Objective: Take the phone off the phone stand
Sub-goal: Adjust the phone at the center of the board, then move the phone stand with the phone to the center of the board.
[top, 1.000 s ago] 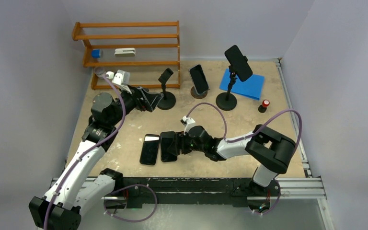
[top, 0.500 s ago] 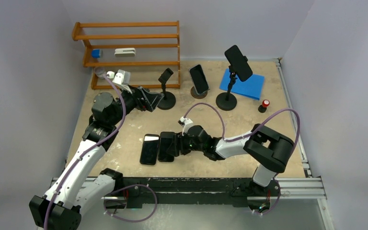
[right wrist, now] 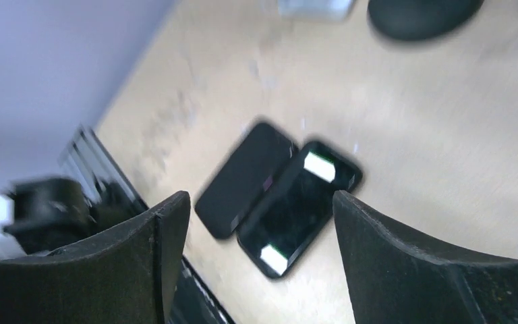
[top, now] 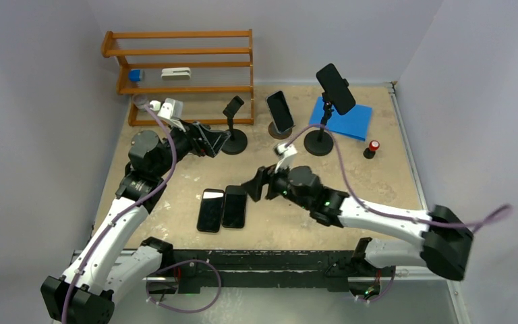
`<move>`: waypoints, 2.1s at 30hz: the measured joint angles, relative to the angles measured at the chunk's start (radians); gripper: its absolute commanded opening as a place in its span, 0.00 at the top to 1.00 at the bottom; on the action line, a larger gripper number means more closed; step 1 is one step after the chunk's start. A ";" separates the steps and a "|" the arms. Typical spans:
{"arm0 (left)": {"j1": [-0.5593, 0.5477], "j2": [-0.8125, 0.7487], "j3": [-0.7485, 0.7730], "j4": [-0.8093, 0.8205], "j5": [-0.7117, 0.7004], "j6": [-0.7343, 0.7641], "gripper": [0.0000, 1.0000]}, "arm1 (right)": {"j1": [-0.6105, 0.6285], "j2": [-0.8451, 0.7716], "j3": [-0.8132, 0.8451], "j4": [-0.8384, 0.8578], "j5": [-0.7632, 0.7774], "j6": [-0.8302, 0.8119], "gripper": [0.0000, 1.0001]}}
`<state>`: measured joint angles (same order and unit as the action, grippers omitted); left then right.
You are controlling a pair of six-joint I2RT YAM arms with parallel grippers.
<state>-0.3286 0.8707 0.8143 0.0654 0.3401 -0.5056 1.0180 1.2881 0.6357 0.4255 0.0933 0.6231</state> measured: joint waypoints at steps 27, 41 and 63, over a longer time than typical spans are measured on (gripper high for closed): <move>-0.045 0.012 -0.010 0.032 -0.041 -0.002 0.12 | -0.205 -0.221 0.499 -0.148 0.589 -0.349 0.05; -0.124 0.270 0.200 0.147 -0.011 -0.189 0.06 | -0.336 -0.545 0.256 -0.127 0.501 -0.150 0.07; -0.347 1.081 0.943 0.142 -0.040 -0.288 0.15 | -0.337 -0.803 0.076 -0.270 0.437 -0.098 0.09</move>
<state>-0.6754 1.9518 1.7569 0.2070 0.3004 -0.7940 0.6811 0.4847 0.7113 0.1555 0.5301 0.5247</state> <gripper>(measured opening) 0.857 0.914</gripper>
